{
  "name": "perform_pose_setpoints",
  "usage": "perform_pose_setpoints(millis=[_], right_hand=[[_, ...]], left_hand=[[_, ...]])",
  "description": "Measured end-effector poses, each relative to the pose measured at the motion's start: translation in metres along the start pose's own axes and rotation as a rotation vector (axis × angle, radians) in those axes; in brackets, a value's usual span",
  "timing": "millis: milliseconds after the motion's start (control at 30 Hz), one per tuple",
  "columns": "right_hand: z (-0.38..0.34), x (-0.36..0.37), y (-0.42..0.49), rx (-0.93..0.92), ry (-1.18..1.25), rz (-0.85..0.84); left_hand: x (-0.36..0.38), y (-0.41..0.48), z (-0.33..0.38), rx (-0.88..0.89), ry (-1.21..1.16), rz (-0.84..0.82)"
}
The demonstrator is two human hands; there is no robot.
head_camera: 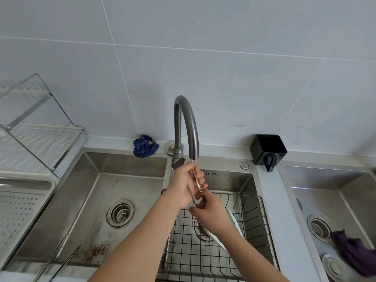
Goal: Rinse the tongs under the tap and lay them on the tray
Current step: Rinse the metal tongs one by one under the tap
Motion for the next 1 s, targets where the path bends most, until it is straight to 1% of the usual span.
perform_pose_setpoints(millis=[100,167,200,267,367,433,567,633,667,733,833,900,933,967,1000], right_hand=[[0.002,0.007,-0.002,0.032,-0.097,-0.002],[-0.001,0.01,0.0,0.028,-0.14,-0.01],[-0.004,0.01,0.002,0.03,-0.142,-0.011],[-0.011,0.008,0.01,0.043,-0.108,-0.005],[-0.024,0.004,0.027,0.031,-0.058,0.019],[-0.036,0.003,0.04,-0.027,-0.064,0.043],[-0.052,0.005,0.055,-0.221,-0.048,0.079],[-0.057,0.005,0.057,-0.293,-0.062,0.029],[-0.058,0.004,0.058,-0.299,-0.033,-0.025],[-0.058,0.002,0.059,-0.25,0.118,-0.188],[-0.053,-0.011,0.058,-0.148,0.304,-0.447],[-0.045,-0.017,0.052,-0.074,0.469,-0.572],[-0.041,-0.018,0.048,-0.05,0.539,-0.575],[-0.037,-0.017,0.045,-0.039,0.585,-0.544],[-0.035,-0.014,0.042,-0.04,0.587,-0.492]], left_hand=[[0.013,0.006,0.0,0.049,0.154,0.139],[0.015,0.009,0.0,0.155,0.194,0.24],[0.016,0.009,0.001,0.219,0.206,0.265],[0.02,0.006,0.004,0.319,0.211,0.255],[0.023,0.0,0.015,0.403,0.209,0.239],[0.02,-0.004,0.025,0.413,0.134,0.225],[0.006,-0.014,0.042,0.398,-0.057,0.157],[0.0,-0.017,0.049,0.383,-0.115,0.147],[-0.002,-0.017,0.053,0.368,-0.119,0.157],[-0.007,-0.015,0.057,0.324,-0.113,0.156],[-0.016,-0.012,0.048,0.247,-0.161,0.041],[-0.02,-0.01,0.039,0.208,-0.193,-0.027],[-0.021,-0.009,0.034,0.196,-0.197,-0.038],[-0.023,-0.008,0.031,0.194,-0.195,-0.019],[-0.025,-0.006,0.027,0.206,-0.18,0.037]])
Point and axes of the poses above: each hand's wrist, its own y-axis towards the middle knuckle, its own x-axis out of the palm, z = x × y, the point moved 2 cm from there along y, towards the middle knuckle, and after that the axes turned 11 degrees about -x, right-handed, at the moved point
